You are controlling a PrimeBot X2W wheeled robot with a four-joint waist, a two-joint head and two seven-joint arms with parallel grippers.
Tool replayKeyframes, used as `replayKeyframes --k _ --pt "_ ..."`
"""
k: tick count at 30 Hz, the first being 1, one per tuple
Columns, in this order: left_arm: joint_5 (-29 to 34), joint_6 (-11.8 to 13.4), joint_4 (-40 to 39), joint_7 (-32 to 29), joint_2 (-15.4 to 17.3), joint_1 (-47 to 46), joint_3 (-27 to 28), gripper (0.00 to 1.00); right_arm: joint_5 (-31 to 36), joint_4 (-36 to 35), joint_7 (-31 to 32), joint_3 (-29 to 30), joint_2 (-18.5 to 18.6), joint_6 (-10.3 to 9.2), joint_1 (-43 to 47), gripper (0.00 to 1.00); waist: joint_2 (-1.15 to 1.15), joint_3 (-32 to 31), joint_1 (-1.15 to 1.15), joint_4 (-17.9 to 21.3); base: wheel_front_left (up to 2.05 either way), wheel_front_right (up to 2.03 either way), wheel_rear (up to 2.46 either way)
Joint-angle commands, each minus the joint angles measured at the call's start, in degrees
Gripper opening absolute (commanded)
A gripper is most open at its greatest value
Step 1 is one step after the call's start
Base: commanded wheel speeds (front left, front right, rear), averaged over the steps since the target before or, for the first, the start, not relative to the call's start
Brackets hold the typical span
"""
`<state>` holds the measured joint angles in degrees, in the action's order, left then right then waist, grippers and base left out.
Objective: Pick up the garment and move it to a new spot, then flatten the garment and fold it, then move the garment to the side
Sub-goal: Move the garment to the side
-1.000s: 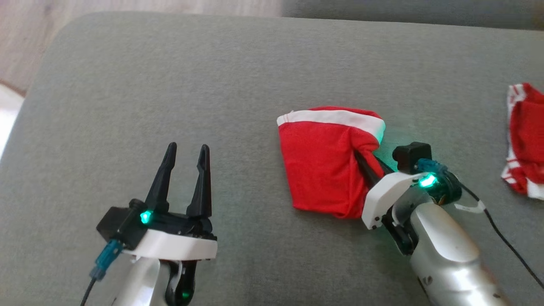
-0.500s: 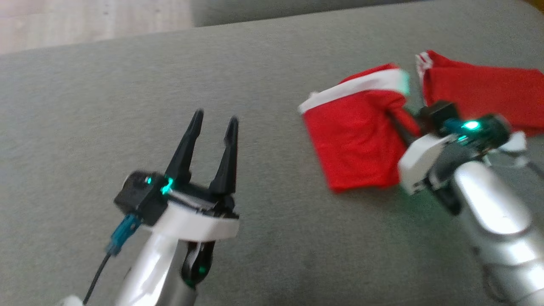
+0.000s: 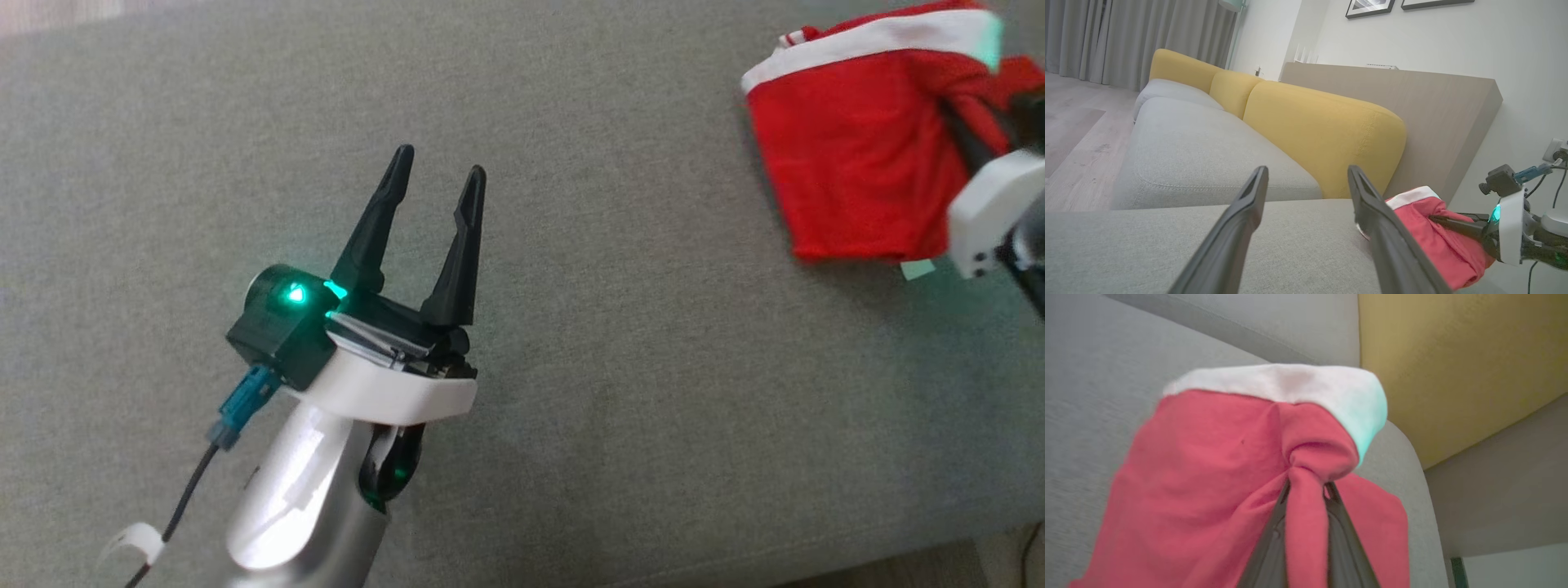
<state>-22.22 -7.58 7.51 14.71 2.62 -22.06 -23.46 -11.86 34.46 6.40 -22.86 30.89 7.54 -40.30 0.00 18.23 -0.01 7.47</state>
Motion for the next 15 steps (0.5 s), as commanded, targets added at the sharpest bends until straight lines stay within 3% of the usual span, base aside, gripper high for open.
replayKeyframes --k 1,10,15 --pt "0.1 0.1 -1.6 0.3 0.3 -2.0 1.7 1.0 0.6 -0.1 -0.1 0.5 1.9 -0.05 -1.0 0.0 0.0 0.9 0.01 -0.4 0.0 0.0 0.0" --pt "0.7 0.1 -1.2 0.3 0.3 -2.0 3.8 1.0 5.2 8.7 -1.6 4.2 2.3 -0.05 -3.4 0.0 0.0 3.1 0.01 -1.9 0.0 0.0 0.0" --pt "1.0 0.1 -1.3 0.3 0.8 -1.4 5.0 1.0 6.8 13.2 -2.1 8.1 0.4 -0.05 -4.7 0.0 0.0 3.6 0.01 -2.4 0.0 0.0 0.0"
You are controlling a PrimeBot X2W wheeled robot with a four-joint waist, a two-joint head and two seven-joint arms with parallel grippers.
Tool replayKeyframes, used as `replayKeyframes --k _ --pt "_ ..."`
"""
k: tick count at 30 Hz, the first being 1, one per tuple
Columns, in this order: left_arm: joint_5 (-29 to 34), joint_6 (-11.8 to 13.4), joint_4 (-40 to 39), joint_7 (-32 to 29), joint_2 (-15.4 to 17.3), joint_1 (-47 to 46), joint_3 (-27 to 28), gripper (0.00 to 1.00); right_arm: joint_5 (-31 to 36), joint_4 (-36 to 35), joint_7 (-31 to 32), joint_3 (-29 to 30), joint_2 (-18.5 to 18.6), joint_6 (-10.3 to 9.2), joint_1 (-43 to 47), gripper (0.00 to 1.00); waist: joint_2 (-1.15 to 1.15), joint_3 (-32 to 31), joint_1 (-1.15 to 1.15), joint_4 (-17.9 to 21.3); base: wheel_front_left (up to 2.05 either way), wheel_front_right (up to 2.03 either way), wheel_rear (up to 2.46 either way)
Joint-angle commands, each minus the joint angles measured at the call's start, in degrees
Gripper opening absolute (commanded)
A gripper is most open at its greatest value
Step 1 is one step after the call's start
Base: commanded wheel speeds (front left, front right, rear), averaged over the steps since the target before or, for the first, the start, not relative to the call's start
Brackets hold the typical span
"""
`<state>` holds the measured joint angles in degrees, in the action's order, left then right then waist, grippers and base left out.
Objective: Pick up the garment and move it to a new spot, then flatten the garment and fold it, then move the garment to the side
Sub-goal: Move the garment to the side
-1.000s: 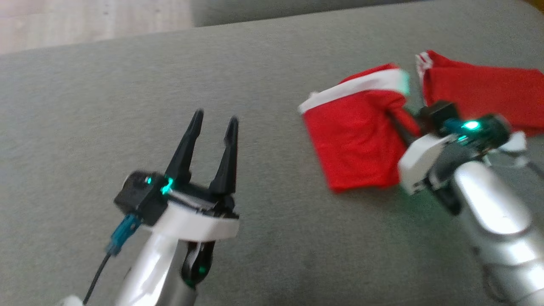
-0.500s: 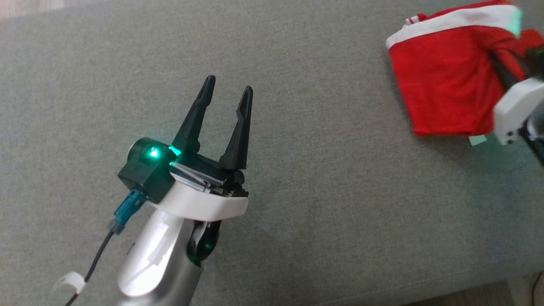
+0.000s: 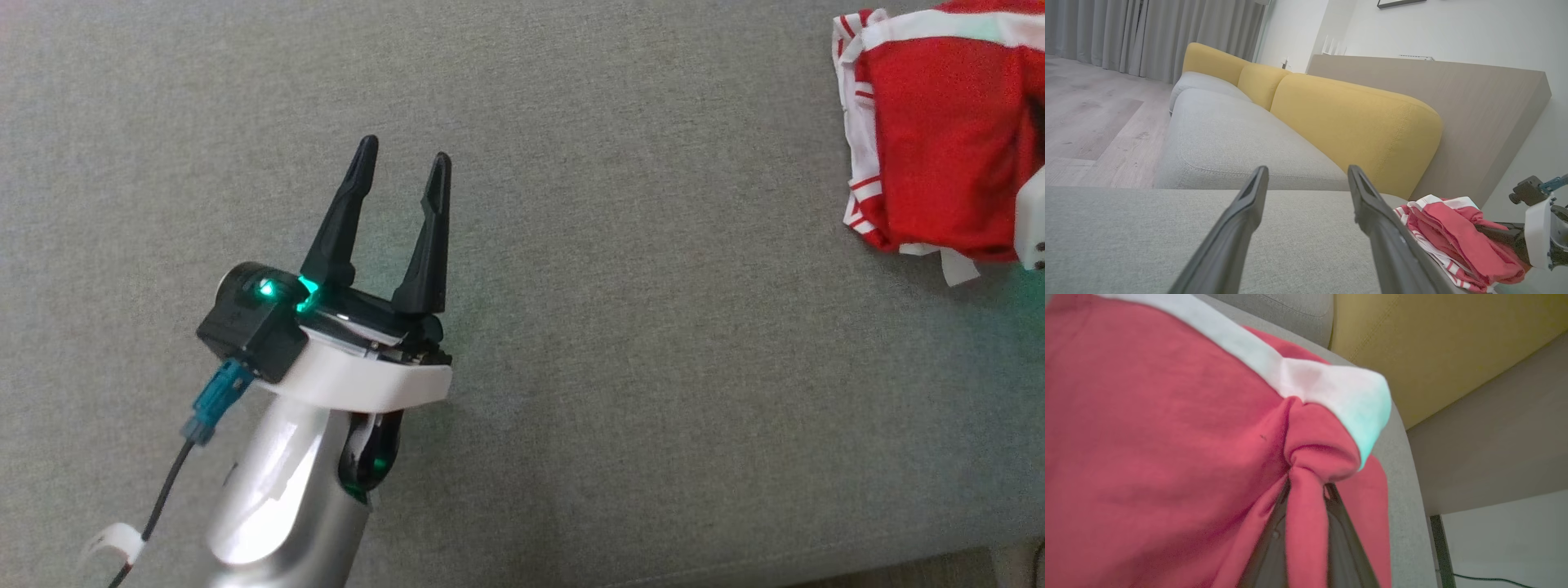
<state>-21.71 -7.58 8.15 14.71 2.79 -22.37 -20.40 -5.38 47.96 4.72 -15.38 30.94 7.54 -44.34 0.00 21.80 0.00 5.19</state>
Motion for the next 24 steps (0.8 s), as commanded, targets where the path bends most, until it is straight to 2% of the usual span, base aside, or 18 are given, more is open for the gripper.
replayKeyframes --k 1,3,4,5,11,16,24 --pt "0.5 0.1 -1.9 0.3 0.7 -1.1 1.9 1.0 0.3 -0.3 -0.4 0.6 0.3 -0.05 -0.6 0.0 0.0 0.0 0.0 -0.1 0.0 0.0 0.0" --pt "0.5 0.1 -1.9 0.3 0.8 -1.0 2.3 1.0 0.8 0.9 -0.2 1.6 -0.4 -0.05 -0.9 0.0 0.0 0.0 0.0 -0.2 0.0 0.0 0.0" --pt "0.5 0.1 -1.9 0.3 0.9 -0.9 2.5 1.0 1.0 1.5 -0.3 2.4 -0.7 -0.05 -1.0 0.53 0.0 -0.1 0.0 -0.2 0.0 0.0 0.0" --pt "0.4 0.1 -1.8 0.3 1.0 -0.9 2.7 1.0 1.4 2.0 -0.5 3.4 -0.9 -0.05 -1.2 1.0 0.0 -0.3 0.0 -0.2 0.0 0.0 0.0" --pt "0.5 0.1 -1.5 0.3 1.1 0.3 4.1 1.0 3.5 3.0 -2.8 7.3 -3.7 -0.05 -2.1 1.0 0.0 -2.9 0.0 0.0 0.0 0.0 0.0" --pt "1.1 0.1 -1.3 0.3 1.0 2.2 5.4 1.0 2.8 2.1 -5.9 8.2 -5.9 -0.05 -1.9 1.0 0.0 -6.7 0.0 0.2 0.0 0.0 0.0" --pt "1.1 0.1 -1.8 0.3 0.6 6.5 9.3 1.0 -1.8 -7.4 -10.8 7.7 -12.9 -0.05 -0.9 1.0 0.0 -13.5 0.0 -0.5 0.0 0.0 0.0"
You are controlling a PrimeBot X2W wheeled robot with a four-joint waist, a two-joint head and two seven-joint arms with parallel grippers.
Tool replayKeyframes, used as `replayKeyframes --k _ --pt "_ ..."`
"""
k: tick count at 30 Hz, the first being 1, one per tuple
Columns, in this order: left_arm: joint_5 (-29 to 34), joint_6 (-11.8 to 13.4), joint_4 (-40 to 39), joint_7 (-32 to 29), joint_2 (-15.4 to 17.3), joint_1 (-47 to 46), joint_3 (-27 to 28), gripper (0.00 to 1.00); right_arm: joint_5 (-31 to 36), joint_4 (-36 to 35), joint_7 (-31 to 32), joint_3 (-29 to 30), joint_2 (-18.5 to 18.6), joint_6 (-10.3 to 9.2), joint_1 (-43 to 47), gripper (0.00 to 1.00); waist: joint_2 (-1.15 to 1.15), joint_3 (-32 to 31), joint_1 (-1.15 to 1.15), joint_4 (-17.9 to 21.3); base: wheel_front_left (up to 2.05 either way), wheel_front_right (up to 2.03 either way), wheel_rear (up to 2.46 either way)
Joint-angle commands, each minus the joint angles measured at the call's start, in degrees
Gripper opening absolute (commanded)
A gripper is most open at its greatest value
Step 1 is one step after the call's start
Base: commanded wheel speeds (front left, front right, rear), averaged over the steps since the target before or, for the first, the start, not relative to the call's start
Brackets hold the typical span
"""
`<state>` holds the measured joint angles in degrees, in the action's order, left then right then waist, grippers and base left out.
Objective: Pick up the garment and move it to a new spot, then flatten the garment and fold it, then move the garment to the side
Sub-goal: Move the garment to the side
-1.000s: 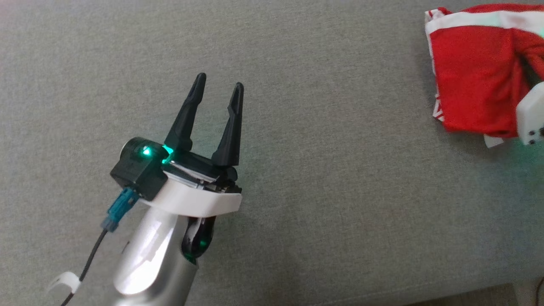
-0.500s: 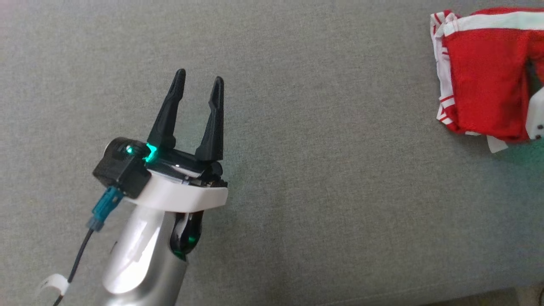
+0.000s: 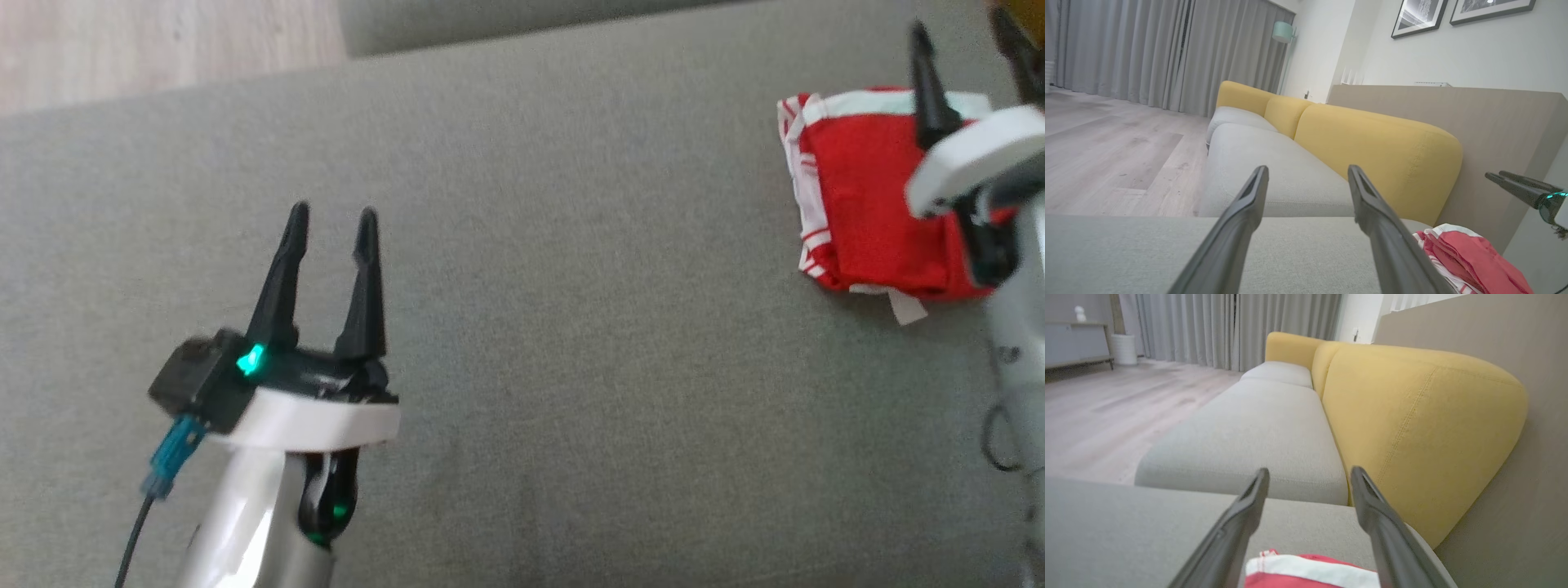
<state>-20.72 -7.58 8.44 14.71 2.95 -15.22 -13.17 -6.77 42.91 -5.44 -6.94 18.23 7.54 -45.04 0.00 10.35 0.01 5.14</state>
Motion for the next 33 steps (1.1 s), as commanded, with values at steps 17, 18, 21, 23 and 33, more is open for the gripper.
replayKeyframes --k 17,18,21,23,33 --pt "0.4 0.1 -2.1 0.3 0.0 10.9 6.6 1.0 -5.6 -23.9 -5.5 2.1 -15.0 -0.05 27.2 1.0 0.0 -10.5 -0.01 -5.1 0.0 0.0 0.0" --pt "0.3 0.1 -2.3 0.3 0.0 11.4 6.7 1.0 -5.5 -24.1 -6.1 2.2 -15.2 -0.05 29.1 1.0 0.0 -10.7 -0.01 -5.3 0.0 0.0 0.0" --pt "0.9 0.1 -2.0 0.3 0.0 13.0 7.1 1.0 -5.4 -25.1 -7.8 1.1 -15.3 -0.05 34.0 1.0 0.0 -11.1 -0.01 -5.7 0.0 0.0 0.0" --pt "1.0 0.1 -1.9 0.3 0.0 13.4 7.3 1.0 -6.6 -25.3 -8.2 0.9 -15.3 -0.05 35.3 1.0 0.0 -11.1 -0.01 -5.7 0.0 0.0 0.0" --pt "1.1 0.1 -2.1 0.3 -0.1 14.6 6.6 1.0 -8.4 -26.7 -9.4 -0.1 -15.3 -0.05 38.5 1.0 0.0 -11.2 -0.01 -5.4 0.0 0.0 0.0"
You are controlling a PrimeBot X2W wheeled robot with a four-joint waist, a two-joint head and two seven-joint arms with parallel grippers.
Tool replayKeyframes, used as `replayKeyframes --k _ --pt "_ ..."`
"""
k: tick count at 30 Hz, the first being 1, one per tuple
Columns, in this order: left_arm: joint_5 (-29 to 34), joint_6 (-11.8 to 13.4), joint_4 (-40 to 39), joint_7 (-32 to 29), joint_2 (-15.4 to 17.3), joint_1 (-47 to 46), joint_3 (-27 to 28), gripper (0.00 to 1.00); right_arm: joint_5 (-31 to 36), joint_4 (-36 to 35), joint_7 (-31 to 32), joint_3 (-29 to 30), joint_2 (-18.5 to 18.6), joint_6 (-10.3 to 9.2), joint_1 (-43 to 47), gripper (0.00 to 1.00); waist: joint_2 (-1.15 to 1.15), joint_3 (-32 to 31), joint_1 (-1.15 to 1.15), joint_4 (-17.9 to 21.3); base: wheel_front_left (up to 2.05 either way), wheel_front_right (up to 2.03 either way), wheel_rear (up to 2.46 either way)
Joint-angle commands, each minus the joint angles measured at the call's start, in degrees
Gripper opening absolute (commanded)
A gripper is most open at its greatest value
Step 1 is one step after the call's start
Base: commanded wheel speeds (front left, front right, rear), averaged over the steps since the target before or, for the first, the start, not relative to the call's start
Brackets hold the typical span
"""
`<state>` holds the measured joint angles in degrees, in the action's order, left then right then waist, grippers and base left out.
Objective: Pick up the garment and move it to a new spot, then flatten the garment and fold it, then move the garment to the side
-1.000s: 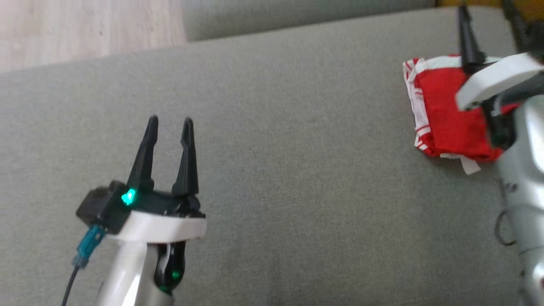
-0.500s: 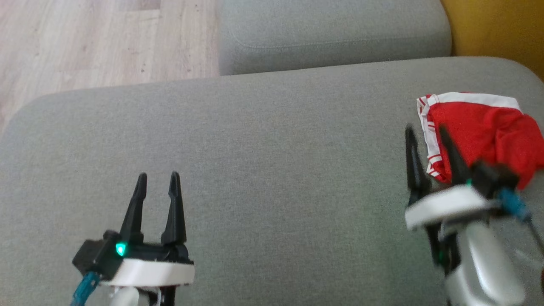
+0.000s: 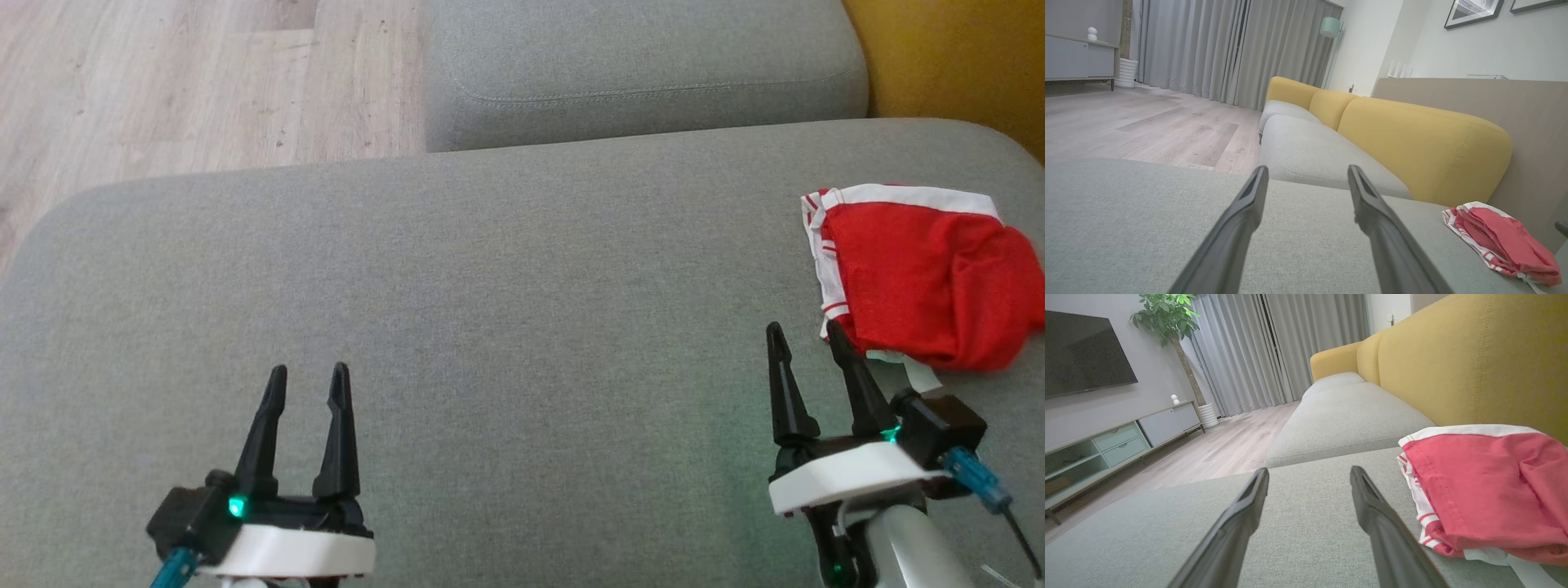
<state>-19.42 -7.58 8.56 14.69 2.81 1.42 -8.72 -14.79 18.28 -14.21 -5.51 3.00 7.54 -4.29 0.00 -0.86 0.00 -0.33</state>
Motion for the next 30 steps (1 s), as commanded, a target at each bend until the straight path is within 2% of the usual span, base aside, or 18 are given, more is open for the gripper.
replayKeyframes --k 1,8,15,16,20,30 --pt "-0.4 0.1 -2.3 0.3 0.1 -2.0 2.3 1.0 -0.6 -2.1 -0.7 -1.5 -0.1 -0.05 -2.4 1.0 0.0 0.0 0.0 0.1 0.0 0.0 0.0" --pt "-2.0 0.1 -2.0 0.3 0.1 -2.2 1.4 1.0 -1.5 -2.0 -0.7 -1.6 -0.1 -0.05 -2.7 1.0 0.0 0.1 0.0 0.1 0.0 0.0 0.0" --pt "-2.8 0.6 -1.7 0.3 0.1 -2.0 3.8 1.0 -1.8 -2.0 -0.8 -1.8 -0.1 -0.05 -2.8 1.0 0.0 0.2 0.0 0.3 0.0 0.0 0.0" --pt "-2.7 0.6 -0.1 0.0 0.0 0.0 2.0 0.0 -1.4 0.0 -0.2 -0.2 0.0 0.0 -0.1 0.0 0.0 0.2 0.0 0.3 0.0 0.0 0.0" --pt "-3.2 0.5 2.7 -0.1 0.0 0.8 1.7 0.0 -1.8 2.4 0.0 -0.2 -0.1 0.0 1.2 0.0 0.0 0.2 0.0 0.3 0.0 0.0 0.0" --pt "-9.0 0.5 3.0 -1.7 0.1 0.1 2.5 0.0 -8.2 1.8 1.4 0.5 0.2 0.0 0.9 0.0 0.0 0.3 0.0 0.3 0.0 0.0 0.0"
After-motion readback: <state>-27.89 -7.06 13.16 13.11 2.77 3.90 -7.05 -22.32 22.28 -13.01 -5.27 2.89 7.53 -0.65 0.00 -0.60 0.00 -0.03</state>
